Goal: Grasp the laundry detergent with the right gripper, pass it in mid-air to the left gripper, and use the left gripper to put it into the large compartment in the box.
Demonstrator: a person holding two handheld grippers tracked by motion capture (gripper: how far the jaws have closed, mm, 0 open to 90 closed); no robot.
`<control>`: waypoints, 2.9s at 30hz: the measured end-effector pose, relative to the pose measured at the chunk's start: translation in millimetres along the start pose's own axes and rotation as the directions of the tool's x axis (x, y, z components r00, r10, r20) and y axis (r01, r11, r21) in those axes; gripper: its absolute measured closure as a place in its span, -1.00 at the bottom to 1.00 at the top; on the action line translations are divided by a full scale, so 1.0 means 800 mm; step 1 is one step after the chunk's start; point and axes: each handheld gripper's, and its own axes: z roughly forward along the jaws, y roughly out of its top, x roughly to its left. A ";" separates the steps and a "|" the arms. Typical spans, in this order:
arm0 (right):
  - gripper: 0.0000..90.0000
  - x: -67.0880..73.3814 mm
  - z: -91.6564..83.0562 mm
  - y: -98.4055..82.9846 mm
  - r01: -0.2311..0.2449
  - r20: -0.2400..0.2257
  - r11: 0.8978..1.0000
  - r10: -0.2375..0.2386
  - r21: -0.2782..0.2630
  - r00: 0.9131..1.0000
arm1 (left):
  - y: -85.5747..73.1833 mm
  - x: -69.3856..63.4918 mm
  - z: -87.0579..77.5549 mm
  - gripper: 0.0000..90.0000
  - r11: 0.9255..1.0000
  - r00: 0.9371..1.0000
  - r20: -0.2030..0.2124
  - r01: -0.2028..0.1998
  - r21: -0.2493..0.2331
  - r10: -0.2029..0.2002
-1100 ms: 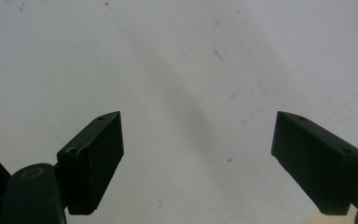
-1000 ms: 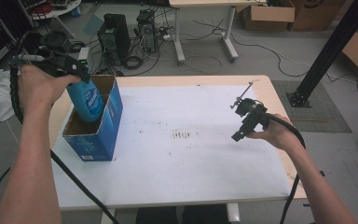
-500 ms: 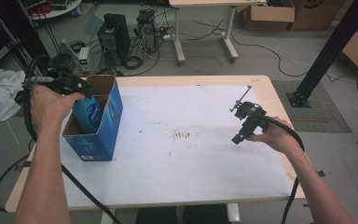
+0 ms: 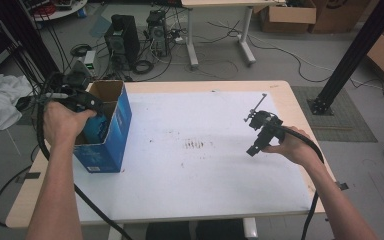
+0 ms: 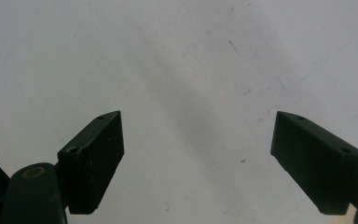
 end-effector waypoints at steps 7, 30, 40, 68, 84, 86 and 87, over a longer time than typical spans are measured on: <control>-0.62 0.000 0.005 -0.005 -0.007 -0.001 1.000 0.007 0.002 1.000 | -0.007 0.000 0.018 -0.14 0.999 0.999 0.014 0.031 -0.009 -0.031; -0.60 0.000 0.010 -0.010 -0.008 -0.005 1.000 0.008 0.011 1.000 | -0.023 -0.010 0.046 -0.15 0.996 0.997 -0.015 0.080 -0.035 -0.081; -0.59 0.001 0.009 -0.010 -0.006 -0.010 1.000 0.006 0.013 1.000 | -0.022 -0.011 0.043 -0.15 0.997 0.997 -0.014 0.072 0.003 -0.072; -0.60 0.006 0.009 -0.005 -0.011 -0.011 1.000 0.011 0.016 1.000 | -0.032 -0.008 0.037 -0.15 0.997 0.997 -0.001 0.077 0.006 -0.077; -0.61 0.004 0.010 -0.007 -0.009 -0.007 1.000 0.009 0.024 1.000 | -0.030 -0.011 0.036 -0.17 0.998 0.998 -0.004 0.066 0.022 -0.066; -0.60 0.003 0.010 -0.007 -0.008 -0.006 1.000 0.008 0.024 1.000 | -0.029 -0.012 0.035 -0.23 0.997 0.997 -0.018 0.070 0.016 -0.069; -0.60 0.002 0.010 -0.008 -0.009 -0.004 1.000 0.009 0.024 1.000 | -0.029 -0.010 0.032 -0.24 0.997 0.997 -0.015 0.076 0.010 -0.076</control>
